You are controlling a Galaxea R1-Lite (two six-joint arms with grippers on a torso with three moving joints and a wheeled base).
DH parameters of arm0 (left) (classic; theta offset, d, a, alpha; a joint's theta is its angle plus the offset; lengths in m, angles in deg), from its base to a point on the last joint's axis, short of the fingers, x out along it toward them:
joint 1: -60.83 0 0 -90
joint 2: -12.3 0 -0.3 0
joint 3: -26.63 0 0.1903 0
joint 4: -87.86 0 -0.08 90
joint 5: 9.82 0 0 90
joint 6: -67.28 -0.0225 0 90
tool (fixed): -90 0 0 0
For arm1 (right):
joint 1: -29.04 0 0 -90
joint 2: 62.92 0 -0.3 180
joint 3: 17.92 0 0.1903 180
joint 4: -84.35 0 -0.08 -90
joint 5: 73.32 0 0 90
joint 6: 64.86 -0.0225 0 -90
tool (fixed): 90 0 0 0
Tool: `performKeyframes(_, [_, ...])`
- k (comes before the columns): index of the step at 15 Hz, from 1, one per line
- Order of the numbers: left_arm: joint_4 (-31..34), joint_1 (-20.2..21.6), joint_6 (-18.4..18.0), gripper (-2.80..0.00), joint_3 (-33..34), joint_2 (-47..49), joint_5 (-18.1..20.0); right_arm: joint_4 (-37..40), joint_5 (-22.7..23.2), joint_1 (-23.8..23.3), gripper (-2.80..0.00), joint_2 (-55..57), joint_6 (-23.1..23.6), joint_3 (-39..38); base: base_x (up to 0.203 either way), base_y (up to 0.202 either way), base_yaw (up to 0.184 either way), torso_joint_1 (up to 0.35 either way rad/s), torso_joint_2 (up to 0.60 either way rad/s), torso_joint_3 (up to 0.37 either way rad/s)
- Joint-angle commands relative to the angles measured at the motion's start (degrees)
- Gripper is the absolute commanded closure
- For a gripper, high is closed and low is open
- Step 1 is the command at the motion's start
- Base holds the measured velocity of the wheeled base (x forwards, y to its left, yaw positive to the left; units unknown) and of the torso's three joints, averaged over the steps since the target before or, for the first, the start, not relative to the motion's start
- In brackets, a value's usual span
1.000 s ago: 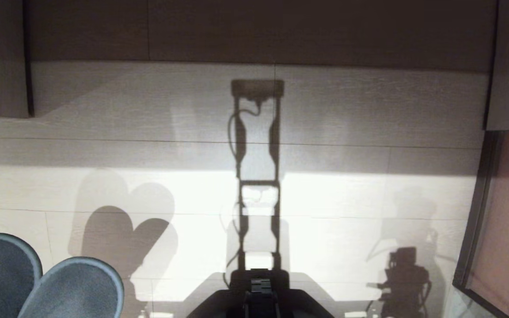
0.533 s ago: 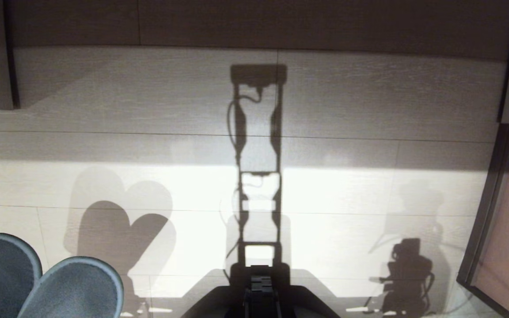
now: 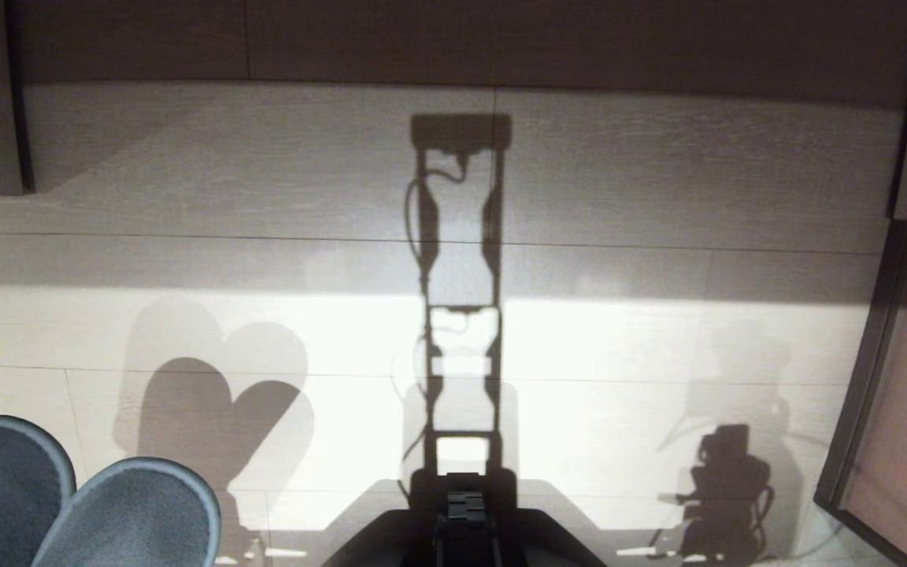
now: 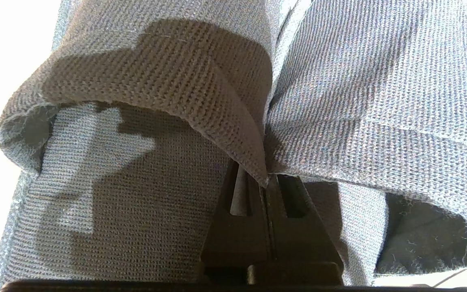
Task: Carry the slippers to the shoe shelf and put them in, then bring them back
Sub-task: Place the slippers on the floor
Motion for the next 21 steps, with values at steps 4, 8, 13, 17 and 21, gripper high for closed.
performKeyframes(4, [0.13,0.02,-0.08,0.00,-0.08,-0.10,-0.17,0.00,-0.03,-0.03,0.00,-0.09,0.01,0.00,0.000,0.000,0.000,0.000,0.00,0.000])
performKeyframes(8, [6.09,0.03,-0.46,0.00,-9.04,1.50,0.12,0.00,0.02,0.02,0.00,-0.09,0.01,0.00,0.000,0.000,0.000,0.000,0.00,0.000])
performKeyframes(13, [17.22,-0.38,-0.88,0.00,-31.80,21.71,-0.63,0.00,0.02,-0.03,0.00,-0.09,-0.03,0.00,0.000,0.000,0.000,0.000,0.00,0.000])
performKeyframes(17, [15.44,-0.12,-0.37,0.00,-36.73,39.03,-4.85,0.00,0.02,-0.06,0.00,-0.09,-0.04,0.00,0.000,0.000,0.000,0.000,0.00,0.000])
performKeyframes(21, [2.43,1.48,4.56,0.00,-34.36,53.80,-8.20,0.00,0.02,-0.06,0.00,-0.09,0.01,0.00,0.000,0.000,0.000,0.000,0.00,0.000])
